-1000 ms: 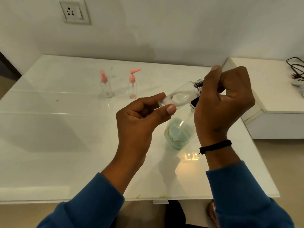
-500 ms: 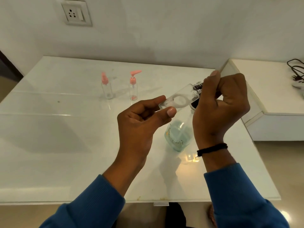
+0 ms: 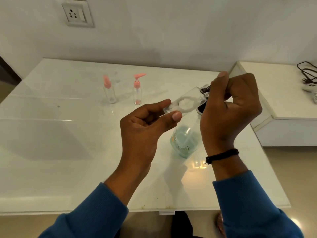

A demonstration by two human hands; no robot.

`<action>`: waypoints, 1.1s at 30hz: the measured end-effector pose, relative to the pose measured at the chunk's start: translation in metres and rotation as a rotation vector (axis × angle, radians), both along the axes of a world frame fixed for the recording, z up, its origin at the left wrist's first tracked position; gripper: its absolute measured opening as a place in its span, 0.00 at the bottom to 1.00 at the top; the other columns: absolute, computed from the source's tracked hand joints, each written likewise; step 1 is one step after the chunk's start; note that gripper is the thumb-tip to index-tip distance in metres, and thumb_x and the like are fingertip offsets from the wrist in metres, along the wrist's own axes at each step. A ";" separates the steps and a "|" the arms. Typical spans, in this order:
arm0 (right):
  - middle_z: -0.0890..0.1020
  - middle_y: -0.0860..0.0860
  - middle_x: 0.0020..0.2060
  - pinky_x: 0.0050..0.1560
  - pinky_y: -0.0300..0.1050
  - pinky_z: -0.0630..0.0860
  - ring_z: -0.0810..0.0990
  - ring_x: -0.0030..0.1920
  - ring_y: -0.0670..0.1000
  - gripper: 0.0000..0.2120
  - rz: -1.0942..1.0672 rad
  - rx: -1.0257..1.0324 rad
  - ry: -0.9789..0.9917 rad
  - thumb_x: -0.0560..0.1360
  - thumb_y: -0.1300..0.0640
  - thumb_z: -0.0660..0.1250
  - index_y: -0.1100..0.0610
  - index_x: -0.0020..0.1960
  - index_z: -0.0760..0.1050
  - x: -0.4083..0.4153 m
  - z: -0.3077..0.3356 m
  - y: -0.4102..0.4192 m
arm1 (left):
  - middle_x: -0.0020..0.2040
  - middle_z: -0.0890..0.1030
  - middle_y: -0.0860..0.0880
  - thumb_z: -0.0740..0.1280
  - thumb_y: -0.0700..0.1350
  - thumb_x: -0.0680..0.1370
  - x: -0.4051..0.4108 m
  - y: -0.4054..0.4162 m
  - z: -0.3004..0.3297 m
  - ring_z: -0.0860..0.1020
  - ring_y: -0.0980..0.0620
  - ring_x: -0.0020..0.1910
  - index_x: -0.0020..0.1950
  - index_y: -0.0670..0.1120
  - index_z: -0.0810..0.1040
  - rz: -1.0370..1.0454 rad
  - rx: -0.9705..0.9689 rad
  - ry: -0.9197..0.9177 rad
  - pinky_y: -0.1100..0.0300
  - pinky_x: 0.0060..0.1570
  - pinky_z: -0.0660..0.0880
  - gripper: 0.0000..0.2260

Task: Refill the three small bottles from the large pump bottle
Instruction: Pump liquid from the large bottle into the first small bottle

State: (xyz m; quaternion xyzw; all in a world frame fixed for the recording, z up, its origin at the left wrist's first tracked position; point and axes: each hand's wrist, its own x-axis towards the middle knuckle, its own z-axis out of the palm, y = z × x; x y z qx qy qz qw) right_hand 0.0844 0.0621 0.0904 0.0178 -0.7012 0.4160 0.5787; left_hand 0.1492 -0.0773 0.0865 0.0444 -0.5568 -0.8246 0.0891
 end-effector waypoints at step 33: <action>0.72 0.57 0.29 0.33 0.40 0.64 0.66 0.33 0.46 0.18 0.018 -0.018 0.011 0.80 0.65 0.66 0.64 0.31 0.72 0.000 -0.004 -0.003 | 0.49 0.88 0.48 0.77 0.48 0.63 0.000 0.001 -0.002 0.86 0.45 0.50 0.54 0.45 0.84 0.000 -0.036 0.019 0.55 0.48 0.83 0.21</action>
